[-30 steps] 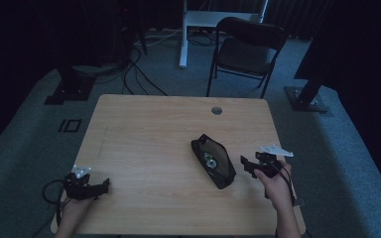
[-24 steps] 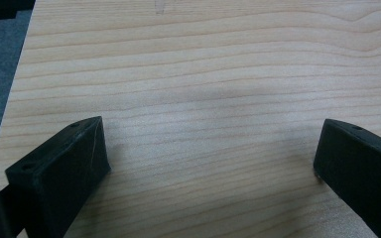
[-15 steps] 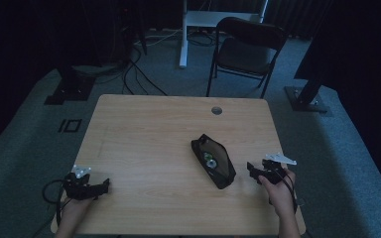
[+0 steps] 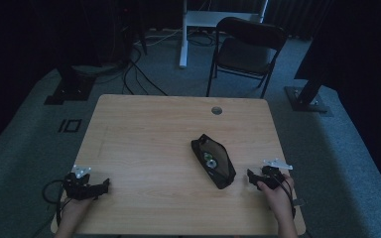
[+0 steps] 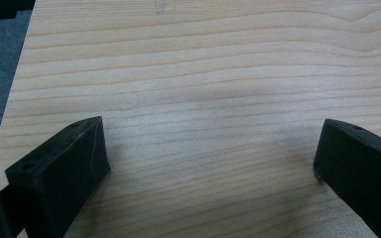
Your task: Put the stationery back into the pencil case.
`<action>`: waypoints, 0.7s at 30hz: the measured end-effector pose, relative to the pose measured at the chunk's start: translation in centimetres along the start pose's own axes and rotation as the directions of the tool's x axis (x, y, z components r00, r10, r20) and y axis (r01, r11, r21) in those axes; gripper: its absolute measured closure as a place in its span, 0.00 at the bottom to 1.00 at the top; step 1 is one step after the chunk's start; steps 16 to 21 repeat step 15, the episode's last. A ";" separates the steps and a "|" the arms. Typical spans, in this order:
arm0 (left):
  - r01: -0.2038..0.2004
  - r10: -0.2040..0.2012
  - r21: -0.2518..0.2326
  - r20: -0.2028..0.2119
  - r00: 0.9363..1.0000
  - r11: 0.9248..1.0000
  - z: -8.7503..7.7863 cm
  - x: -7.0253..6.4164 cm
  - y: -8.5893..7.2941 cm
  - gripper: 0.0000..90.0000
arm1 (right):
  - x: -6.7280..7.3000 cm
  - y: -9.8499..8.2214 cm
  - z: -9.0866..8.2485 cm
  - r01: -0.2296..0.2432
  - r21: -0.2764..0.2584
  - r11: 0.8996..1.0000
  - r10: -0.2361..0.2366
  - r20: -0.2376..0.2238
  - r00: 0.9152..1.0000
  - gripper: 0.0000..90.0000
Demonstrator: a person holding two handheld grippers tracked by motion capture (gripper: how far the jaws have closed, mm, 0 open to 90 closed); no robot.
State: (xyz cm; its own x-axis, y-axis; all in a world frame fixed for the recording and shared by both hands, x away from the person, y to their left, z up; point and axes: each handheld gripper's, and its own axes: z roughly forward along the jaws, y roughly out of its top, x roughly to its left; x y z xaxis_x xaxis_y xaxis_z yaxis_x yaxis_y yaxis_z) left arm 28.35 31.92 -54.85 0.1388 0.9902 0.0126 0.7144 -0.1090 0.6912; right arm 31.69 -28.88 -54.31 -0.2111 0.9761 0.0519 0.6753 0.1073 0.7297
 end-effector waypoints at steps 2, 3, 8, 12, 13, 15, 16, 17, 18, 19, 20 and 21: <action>0.000 0.000 0.000 0.000 1.000 1.000 0.0 0.0 0.0 0.01 | 0.0 -0.2 0.2 0.000 0.009 1.000 0.000 0.003 1.000 0.33; 0.000 0.000 0.000 0.000 1.000 1.000 0.0 0.0 0.0 0.01 | 0.0 -0.3 0.3 0.003 0.013 1.000 -0.003 0.005 1.000 0.33; 0.000 0.000 0.000 0.000 1.000 1.000 0.0 0.0 0.0 0.01 | 0.3 -0.4 0.5 0.030 0.004 1.000 -0.030 0.028 0.999 0.32; 0.000 0.000 0.000 0.000 1.000 1.000 0.0 0.0 0.0 0.01 | 0.5 -0.6 0.7 0.024 -0.022 0.999 -0.023 0.035 0.999 0.31; 0.000 0.000 0.000 0.000 1.000 1.000 0.0 0.0 0.0 0.01 | 0.5 -0.6 0.7 0.023 -0.022 1.000 -0.022 0.035 0.999 0.31; 0.000 0.000 0.000 0.000 1.000 1.000 0.0 0.0 0.0 0.01 | 0.5 -0.5 0.7 0.024 -0.021 0.999 -0.023 0.032 0.999 0.31; 0.000 0.000 0.000 0.000 1.000 1.000 0.0 0.0 0.0 0.01 | 0.5 -0.5 0.7 0.024 -0.021 0.999 -0.023 0.032 0.999 0.31; 0.000 0.000 0.000 0.000 1.000 1.000 0.0 0.0 0.0 0.01 | 0.5 -0.5 0.7 0.024 -0.021 0.999 -0.023 0.032 0.999 0.31; 0.000 0.000 0.000 0.000 1.000 1.000 0.0 0.0 0.0 0.01 | 0.5 -0.5 0.7 0.024 -0.021 0.999 -0.023 0.032 0.999 0.31; 0.000 0.000 0.000 0.000 1.000 1.000 0.0 0.0 0.0 0.01 | 0.5 -0.5 0.7 0.024 -0.021 0.999 -0.023 0.032 0.999 0.31; 0.000 0.000 0.000 0.000 1.000 1.000 0.0 0.0 0.0 0.01 | 0.5 -0.5 0.7 0.024 -0.021 0.999 -0.023 0.032 0.999 0.31; 0.000 0.000 0.000 0.000 1.000 1.000 0.0 0.0 0.0 0.01 | 0.5 -0.5 0.7 0.024 -0.021 0.999 -0.023 0.032 0.999 0.31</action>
